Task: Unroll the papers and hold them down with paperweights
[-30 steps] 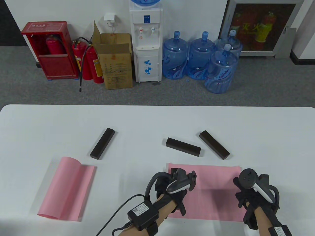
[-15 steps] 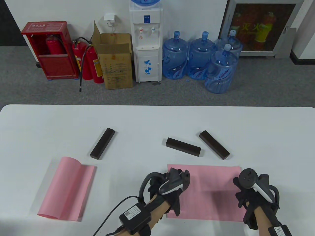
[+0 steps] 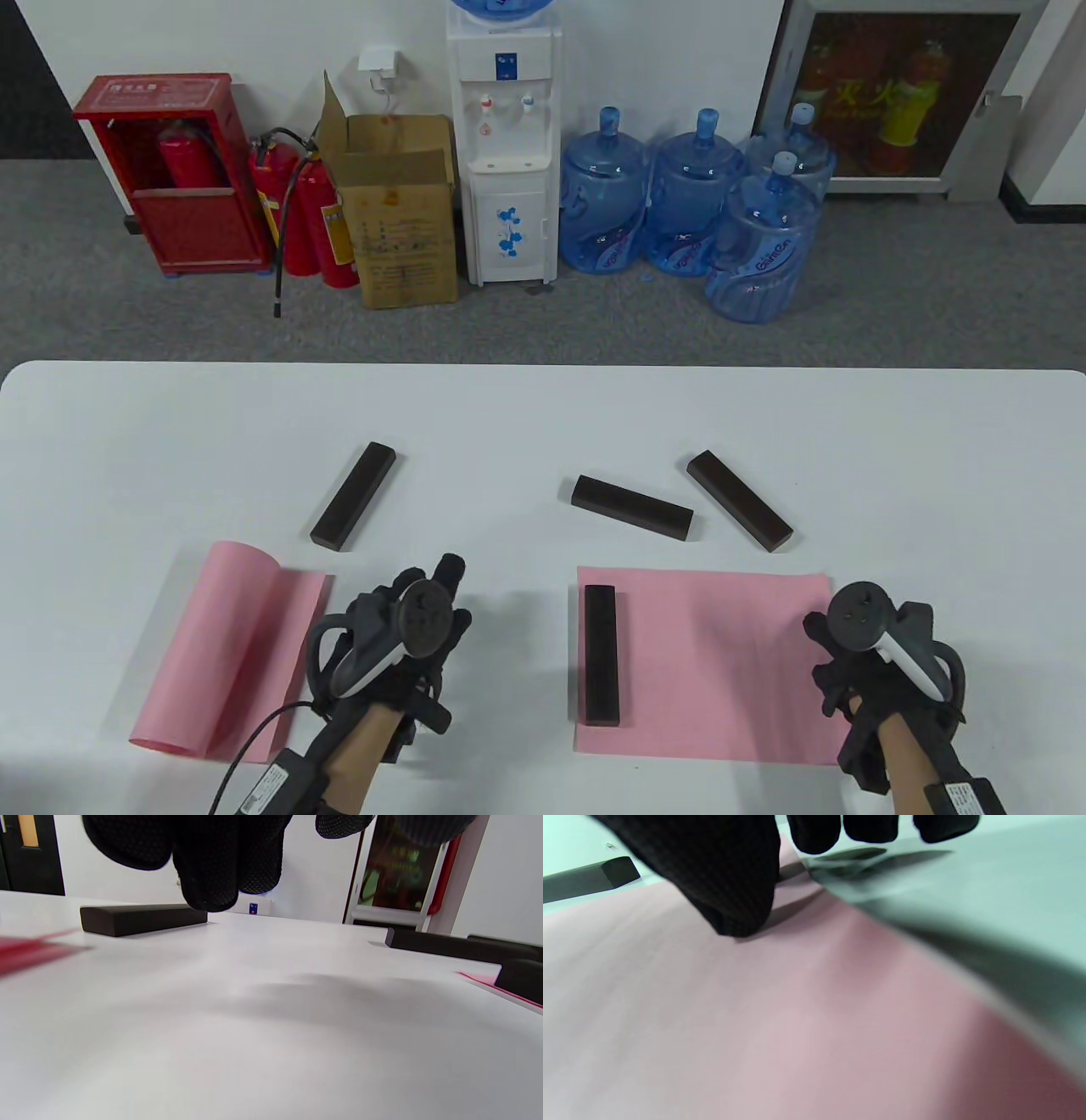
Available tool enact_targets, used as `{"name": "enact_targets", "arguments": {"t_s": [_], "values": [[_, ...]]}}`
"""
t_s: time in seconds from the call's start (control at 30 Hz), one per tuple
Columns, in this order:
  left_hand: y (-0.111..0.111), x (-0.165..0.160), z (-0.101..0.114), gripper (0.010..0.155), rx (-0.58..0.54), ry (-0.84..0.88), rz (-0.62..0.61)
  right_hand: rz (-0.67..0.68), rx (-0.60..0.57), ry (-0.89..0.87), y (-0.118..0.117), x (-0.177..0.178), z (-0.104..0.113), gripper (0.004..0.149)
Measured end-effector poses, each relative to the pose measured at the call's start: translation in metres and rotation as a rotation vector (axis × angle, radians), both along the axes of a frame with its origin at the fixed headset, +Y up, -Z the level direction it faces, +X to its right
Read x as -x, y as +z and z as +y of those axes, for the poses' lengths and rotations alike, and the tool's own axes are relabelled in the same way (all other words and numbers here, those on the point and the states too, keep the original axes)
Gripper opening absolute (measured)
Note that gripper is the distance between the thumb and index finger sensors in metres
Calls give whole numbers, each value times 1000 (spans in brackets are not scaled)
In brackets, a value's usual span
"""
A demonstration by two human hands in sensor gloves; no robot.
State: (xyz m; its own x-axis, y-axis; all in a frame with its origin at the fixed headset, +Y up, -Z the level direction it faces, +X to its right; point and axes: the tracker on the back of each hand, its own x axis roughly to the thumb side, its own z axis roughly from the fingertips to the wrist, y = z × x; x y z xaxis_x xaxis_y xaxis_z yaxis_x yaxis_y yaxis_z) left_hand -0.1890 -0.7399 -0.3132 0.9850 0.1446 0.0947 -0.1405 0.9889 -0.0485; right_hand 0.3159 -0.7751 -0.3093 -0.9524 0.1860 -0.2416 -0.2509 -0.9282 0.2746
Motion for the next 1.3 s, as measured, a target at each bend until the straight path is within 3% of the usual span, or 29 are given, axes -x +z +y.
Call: {"name": "enact_targets", "arguments": {"t_s": [0.1, 0.4, 0.57, 0.73, 0.87, 0.97, 1.07, 1.3], "values": [[-2, 10, -10, 66, 94, 2, 10, -3, -3, -10, 0, -1, 0, 61], [1, 13, -12, 66, 122, 24, -9, -17, 20, -47, -5, -3, 8, 63], [2, 9, -12, 66, 122, 22, -31, -32, -16, -34, -24, 19, 56, 66], [2, 8, -13, 66, 129, 23, -41, -37, -100, 10, -67, 64, 117, 71], [2, 9, -12, 66, 134, 23, -44, -58, -102, 86, -110, 98, 137, 75], [3, 10, -13, 66, 139, 26, -43, -77, -102, 136, -144, 119, 130, 77], [3, 9, -15, 66, 153, 22, -52, -114, 7, 223, -174, 128, 106, 82], [4, 7, -16, 66, 172, 5, -64, -190, 168, 380, -212, 118, 48, 86]]}}
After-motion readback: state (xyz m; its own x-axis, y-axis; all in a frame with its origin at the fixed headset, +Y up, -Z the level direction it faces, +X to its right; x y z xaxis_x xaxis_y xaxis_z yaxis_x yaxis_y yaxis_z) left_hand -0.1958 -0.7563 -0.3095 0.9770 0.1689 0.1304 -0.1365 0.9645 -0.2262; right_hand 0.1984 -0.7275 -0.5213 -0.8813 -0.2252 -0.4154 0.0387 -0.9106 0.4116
